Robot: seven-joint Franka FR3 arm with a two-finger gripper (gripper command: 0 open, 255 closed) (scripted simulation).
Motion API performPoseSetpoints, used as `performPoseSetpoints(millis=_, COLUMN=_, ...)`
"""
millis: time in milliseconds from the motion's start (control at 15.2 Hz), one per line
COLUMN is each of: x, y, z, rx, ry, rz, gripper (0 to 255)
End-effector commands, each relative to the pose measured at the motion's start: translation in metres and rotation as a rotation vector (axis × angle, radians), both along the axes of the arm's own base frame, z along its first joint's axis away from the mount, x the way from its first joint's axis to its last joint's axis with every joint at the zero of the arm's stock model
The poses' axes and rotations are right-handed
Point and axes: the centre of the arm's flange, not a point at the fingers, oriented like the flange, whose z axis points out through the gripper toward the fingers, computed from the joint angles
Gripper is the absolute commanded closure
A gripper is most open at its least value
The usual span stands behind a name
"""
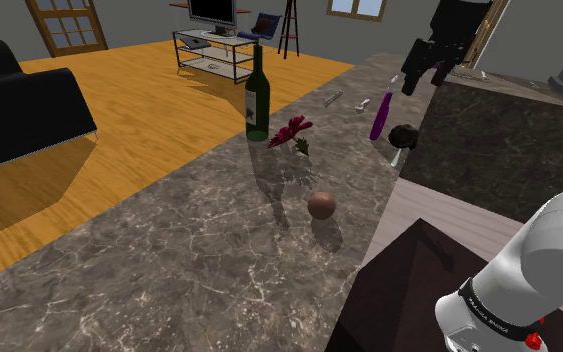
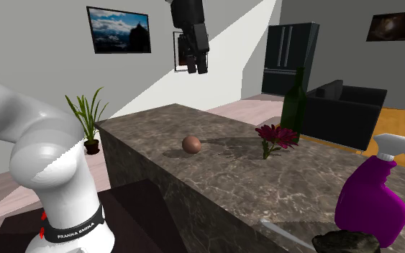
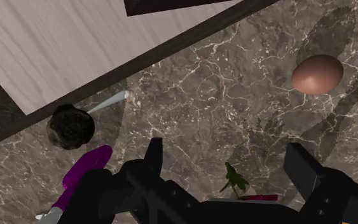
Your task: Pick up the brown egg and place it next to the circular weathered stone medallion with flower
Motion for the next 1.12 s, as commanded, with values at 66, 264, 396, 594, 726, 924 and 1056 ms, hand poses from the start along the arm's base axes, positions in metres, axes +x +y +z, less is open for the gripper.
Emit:
performPoseSetpoints(millis=66, x=0.006, y=0.009, z=-0.01, rx=-0.001, ry=0.019, rz=-0.043, gripper=0)
performPoseSetpoints(millis=264, x=0.024, y=0.035, z=-0.04, rx=-0.004, ry=0.077, rz=-0.172, gripper=0)
performPoseSetpoints(millis=396, x=0.037, y=0.05, z=-0.061, rx=-0.007, ry=0.115, rz=-0.258, gripper=0)
performPoseSetpoints(millis=594, x=0.058, y=0.072, z=-0.093, rx=-0.01, ry=0.173, rz=-0.387, gripper=0)
performPoseSetpoints(millis=726, x=0.072, y=0.084, z=-0.115, rx=-0.012, ry=0.212, rz=-0.473, gripper=0)
performPoseSetpoints(millis=924, x=0.093, y=0.101, z=-0.15, rx=-0.015, ry=0.269, rz=-0.602, gripper=0)
performPoseSetpoints(millis=1056, x=0.107, y=0.11, z=-0.173, rx=-0.017, ry=0.308, rz=-0.688, gripper=0)
